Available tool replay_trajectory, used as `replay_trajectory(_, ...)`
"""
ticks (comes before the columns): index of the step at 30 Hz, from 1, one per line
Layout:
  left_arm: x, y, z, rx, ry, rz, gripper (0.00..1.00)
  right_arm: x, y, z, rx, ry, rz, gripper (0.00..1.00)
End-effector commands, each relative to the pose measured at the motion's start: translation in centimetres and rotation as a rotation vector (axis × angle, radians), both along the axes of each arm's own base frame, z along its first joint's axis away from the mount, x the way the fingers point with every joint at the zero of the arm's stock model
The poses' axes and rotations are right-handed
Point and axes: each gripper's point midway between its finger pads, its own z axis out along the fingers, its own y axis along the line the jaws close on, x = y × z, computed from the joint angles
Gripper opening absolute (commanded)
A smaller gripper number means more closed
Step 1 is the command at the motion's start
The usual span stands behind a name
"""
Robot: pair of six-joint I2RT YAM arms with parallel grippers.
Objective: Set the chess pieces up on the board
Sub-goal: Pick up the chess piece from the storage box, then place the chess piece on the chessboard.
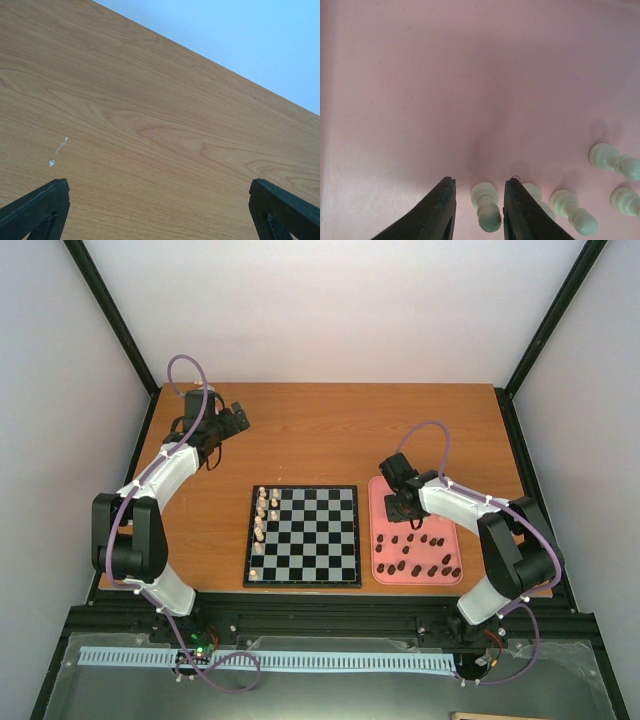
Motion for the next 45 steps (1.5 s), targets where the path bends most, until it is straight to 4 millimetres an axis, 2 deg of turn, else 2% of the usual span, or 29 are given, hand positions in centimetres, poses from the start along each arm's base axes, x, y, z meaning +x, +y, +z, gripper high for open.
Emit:
replay_trajectory(1, 0.7, 0.2, 0.8, -0.005, -0.028, 0.005, 1.00, -0.4, -0.7, 0.0, -0.018, 0.005, -0.018, 0.29)
replay_trajectory(11, 0.7, 0.2, 0.8, -0.009, -0.030, 0.004, 1.00, -1.1, -1.0, -0.3, -0.021, 0.015, -0.028, 0.30)
replay_trajectory(15, 0.6, 0.2, 0.8, -0.009, -0.030, 0.004, 1.00, -1.0, -0.8, -0.2, -0.012, 0.008, -0.027, 0.21)
replay_trajectory(24, 0.7, 0.2, 0.9, -0.008, -0.029, 0.004, 1.00, -0.5, -0.3, 1.0, 0.013, -0.015, -0.021, 0.12)
replay_trajectory(29, 0.7, 0.1, 0.9, -0.009, -0.030, 0.002, 1.00, -0.3, 1.2, 2.8, 0.039, -0.046, 0.027, 0.07)
replay_trajectory(32, 0.7, 0.2, 0.9, -0.009, -0.029, 0.002, 1.00, -0.1, 3.7, 4.7, 0.056, -0.076, 0.086, 0.05)
replay_trajectory(34, 0.7, 0.1, 0.9, -0.009, -0.030, 0.002, 1.00, 0.2, 6.2, 6.6, 0.081, -0.110, 0.141, 0.05)
replay_trajectory(38, 0.8, -0.1, 0.8, -0.018, -0.027, -0.010, 1.00, 0.0, 13.0, 9.5, 0.129, -0.147, 0.288, 0.06)
replay_trajectory(42, 0.7, 0.0, 0.9, -0.010, -0.026, -0.004, 1.00, -0.9, 20.1, 9.4, 0.148, -0.114, 0.451, 0.06)
replay_trajectory(45, 0.6, 0.2, 1.0, -0.003, -0.028, 0.002, 1.00, -2.0, 24.5, 8.0, 0.152, -0.062, 0.551, 0.06)
